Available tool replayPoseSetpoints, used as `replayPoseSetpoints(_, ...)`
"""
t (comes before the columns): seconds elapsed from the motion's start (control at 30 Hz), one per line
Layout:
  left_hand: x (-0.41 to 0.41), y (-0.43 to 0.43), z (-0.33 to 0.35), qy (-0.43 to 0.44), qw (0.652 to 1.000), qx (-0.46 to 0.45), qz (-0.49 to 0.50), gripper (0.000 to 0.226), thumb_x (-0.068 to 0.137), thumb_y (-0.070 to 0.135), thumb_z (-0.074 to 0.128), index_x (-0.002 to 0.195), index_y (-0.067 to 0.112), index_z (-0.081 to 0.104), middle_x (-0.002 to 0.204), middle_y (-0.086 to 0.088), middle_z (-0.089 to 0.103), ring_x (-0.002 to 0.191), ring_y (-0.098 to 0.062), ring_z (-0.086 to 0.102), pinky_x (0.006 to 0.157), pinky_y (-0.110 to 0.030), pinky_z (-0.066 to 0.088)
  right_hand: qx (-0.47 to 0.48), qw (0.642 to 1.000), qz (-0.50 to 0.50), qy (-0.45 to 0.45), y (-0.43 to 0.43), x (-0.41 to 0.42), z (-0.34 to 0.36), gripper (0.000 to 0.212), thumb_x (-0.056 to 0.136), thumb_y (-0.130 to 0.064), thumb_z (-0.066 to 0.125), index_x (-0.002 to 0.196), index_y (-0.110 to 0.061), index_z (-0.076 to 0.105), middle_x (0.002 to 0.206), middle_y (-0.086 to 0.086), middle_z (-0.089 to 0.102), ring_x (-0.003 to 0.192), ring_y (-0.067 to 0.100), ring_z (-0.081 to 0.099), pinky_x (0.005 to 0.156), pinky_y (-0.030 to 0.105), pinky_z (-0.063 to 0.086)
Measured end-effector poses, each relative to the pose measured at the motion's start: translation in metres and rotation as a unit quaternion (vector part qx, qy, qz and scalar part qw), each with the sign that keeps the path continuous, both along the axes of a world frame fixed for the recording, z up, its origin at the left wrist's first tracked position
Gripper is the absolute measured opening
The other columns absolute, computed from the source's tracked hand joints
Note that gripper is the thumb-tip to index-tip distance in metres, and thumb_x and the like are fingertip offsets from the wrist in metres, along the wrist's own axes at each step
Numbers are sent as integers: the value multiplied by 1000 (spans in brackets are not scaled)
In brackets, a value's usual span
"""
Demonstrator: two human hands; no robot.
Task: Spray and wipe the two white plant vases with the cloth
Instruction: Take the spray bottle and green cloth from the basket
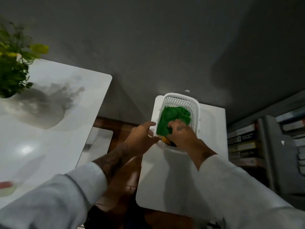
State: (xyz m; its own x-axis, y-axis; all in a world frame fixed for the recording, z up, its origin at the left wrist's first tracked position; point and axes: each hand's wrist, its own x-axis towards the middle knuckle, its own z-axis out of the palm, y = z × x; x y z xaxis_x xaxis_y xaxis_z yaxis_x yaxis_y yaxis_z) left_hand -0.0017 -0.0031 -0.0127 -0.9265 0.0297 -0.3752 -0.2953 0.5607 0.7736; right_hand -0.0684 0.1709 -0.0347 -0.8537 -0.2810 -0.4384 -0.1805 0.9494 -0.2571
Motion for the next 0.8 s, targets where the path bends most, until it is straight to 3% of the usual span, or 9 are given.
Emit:
replayPoseSetpoints(0.13, -8, -2, -10, 0, 1000, 27, 6, 53, 82, 7, 72, 130, 14, 52, 101, -8, 67, 77, -19, 70, 64, -38, 61, 75, 993, 77, 54, -2, -5, -24, 46, 83, -42, 67, 118, -13, 57, 123, 11, 53, 111, 31, 55, 92, 40, 49)
replayPoseSetpoints(0.27, -11, -4, -15, -5, 999, 38, 11, 50, 80, 8, 74, 126, 13, 55, 94, -1, 70, 68, -13, 71, 61, -30, 61, 92, 982, 116, 119, -2, -5, -41, 31, 91, -27, 56, 117, -11, 56, 126, 12, 53, 109, 32, 55, 90, 39, 48)
replayPoseSetpoints(0.37, -12, -5, -15, -22, 998, 50, 9, 47, 81, 8, 73, 125, 12, 55, 94, -2, 70, 68, -12, 71, 60, -27, 60, 61, 975, 143, 159, -1, -7, -42, 29, 84, -16, 67, 110, -3, 63, 119, 18, 60, 102, 33, 61, 84, 38, 52)
replayPoseSetpoints(0.5, -14, -5, -10, -39, 997, 65, 11, 45, 82, 8, 72, 124, 8, 56, 96, -6, 70, 73, -14, 71, 63, -27, 60, 91, 955, 187, 210, -1, -9, -33, 26, 69, -22, 76, 90, -8, 70, 98, 10, 69, 94, 21, 66, 80, 25, 51)
replayPoseSetpoints(0.6, -14, -4, -10, -44, 996, 70, 15, 47, 81, 7, 72, 125, 7, 56, 95, -6, 69, 73, -16, 71, 64, -27, 61, 30, 992, 71, 97, 3, -14, -29, 20, 87, -19, 56, 104, -9, 60, 114, 10, 57, 107, 30, 56, 84, 35, 45)
replayPoseSetpoints(0.7, -15, -3, -10, -51, 996, 65, 34, 52, 79, 6, 75, 126, 10, 54, 99, -7, 68, 76, -17, 70, 62, -26, 60, -53, 995, -53, 65, 13, -25, -8, 16, 80, -32, 58, 88, -19, 52, 98, 1, 52, 91, 25, 52, 73, 32, 39)
replayPoseSetpoints(0.8, -17, -3, -4, -36, 999, 19, 9, 61, 77, 13, 78, 130, 13, 49, 109, -3, 65, 84, -10, 63, 70, -21, 56, -189, 971, -142, 40, 20, -31, 27, 18, 79, -32, 58, 75, -19, 47, 82, -3, 54, 78, 19, 53, 62, 31, 39)
